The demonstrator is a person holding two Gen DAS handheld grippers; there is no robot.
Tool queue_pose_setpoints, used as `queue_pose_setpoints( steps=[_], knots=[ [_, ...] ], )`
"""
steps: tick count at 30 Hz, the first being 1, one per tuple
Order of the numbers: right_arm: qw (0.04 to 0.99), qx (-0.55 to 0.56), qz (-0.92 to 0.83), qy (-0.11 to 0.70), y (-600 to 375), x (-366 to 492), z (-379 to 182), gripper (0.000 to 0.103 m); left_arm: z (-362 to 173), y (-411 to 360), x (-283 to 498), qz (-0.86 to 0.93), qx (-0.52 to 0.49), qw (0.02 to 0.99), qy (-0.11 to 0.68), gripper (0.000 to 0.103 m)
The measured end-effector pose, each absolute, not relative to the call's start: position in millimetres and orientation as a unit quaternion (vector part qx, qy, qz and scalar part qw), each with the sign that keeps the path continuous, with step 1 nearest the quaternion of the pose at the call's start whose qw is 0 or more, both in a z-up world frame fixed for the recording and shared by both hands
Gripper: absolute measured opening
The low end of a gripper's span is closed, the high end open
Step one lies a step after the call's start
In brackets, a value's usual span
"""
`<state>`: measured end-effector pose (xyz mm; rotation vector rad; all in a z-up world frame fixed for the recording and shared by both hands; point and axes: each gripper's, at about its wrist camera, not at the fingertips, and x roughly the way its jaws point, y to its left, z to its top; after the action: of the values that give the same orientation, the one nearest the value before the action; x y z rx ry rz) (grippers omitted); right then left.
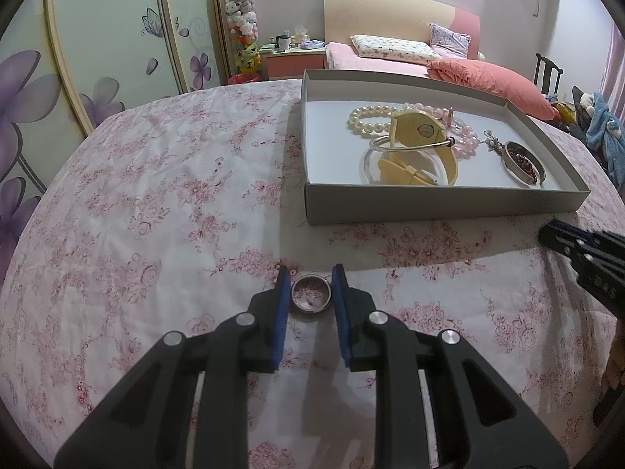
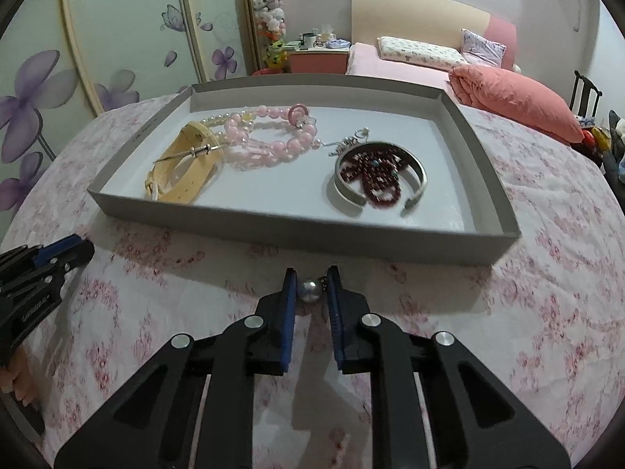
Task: Organize jewelry
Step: 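Grasp the silver ring with the left tool while the right tool grasps a pearl earring, then lift and carry the silver ring and pearl earring over the grey tray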
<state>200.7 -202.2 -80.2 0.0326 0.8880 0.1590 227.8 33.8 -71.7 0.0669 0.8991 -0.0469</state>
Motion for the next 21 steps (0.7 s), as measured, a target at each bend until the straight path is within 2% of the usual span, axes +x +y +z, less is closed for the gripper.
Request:
queue_pose_setpoints(
  steps=[5,9,14,21],
  knots=[
    [0.896,0.054,0.078,0.435,-222.0,178.7,-78.7,0.017,-70.3,32.8,225.4,-0.022,0.03,0.9,0.434,0.022],
    [0.909,0.076,0.08,0.403,-232.9,161.9,-66.1,0.016,-71.1,29.9,216.4,-0.033,0.012,0.901,0.433,0.022],
    [0.938,0.08,0.07,0.33,-236.1,142.8,-37.9,0.016,-61.6,27.0,200.6,-0.042,-0.011,0.908,0.416,0.022],
    [0.974,0.04,0.05,0.218,-222.1,121.7,-6.0,0.016,-21.6,18.3,174.5,-0.035,-0.026,0.943,0.33,0.022]
  ],
)
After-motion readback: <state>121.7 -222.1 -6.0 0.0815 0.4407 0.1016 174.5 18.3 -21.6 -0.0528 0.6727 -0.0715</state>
